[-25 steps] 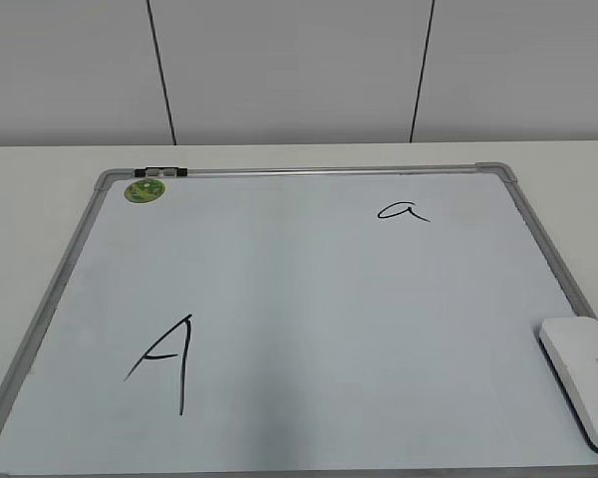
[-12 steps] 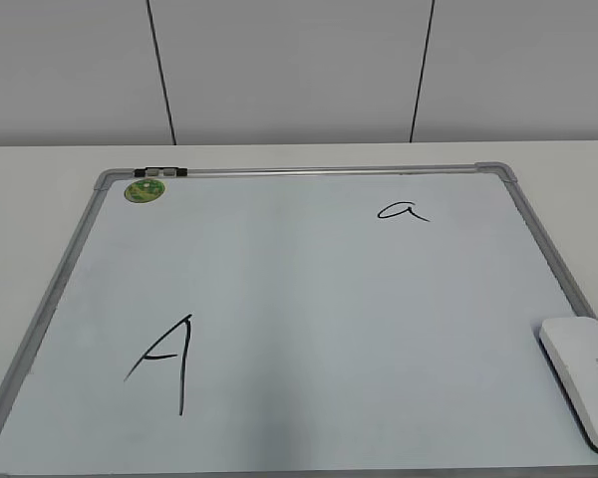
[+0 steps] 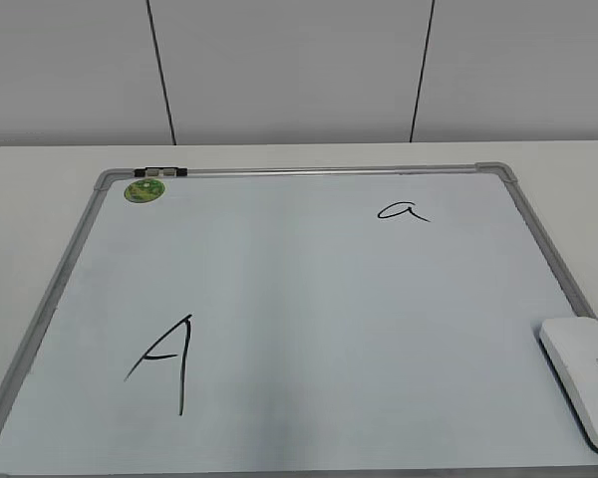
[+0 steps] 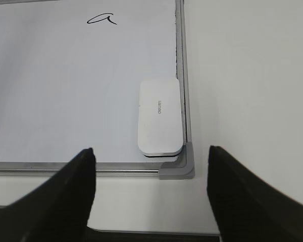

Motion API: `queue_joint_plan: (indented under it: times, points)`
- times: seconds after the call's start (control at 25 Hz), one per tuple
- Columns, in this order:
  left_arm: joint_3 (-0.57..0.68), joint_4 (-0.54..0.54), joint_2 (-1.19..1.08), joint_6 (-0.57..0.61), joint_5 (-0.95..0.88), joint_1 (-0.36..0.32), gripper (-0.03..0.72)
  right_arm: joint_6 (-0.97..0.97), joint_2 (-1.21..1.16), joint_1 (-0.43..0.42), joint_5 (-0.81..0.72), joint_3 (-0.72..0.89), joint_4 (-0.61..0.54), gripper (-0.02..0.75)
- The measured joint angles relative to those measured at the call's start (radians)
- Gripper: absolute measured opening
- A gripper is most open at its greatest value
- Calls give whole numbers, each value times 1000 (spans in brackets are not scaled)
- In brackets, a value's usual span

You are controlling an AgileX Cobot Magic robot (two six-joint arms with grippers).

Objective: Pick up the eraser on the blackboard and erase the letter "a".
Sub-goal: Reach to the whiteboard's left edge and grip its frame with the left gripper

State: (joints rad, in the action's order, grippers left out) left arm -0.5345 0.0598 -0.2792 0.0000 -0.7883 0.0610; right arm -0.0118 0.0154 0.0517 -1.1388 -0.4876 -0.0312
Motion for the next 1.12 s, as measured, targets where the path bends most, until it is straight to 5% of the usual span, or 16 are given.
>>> queue_joint_plan:
  times: [0.56, 1.12]
  points:
    - [-15, -60, -585, 0, 372, 4, 538, 0, 0, 0, 0, 0, 0, 515]
    - [-311, -100, -1073, 0, 203, 4, 538, 0, 0, 0, 0, 0, 0, 515]
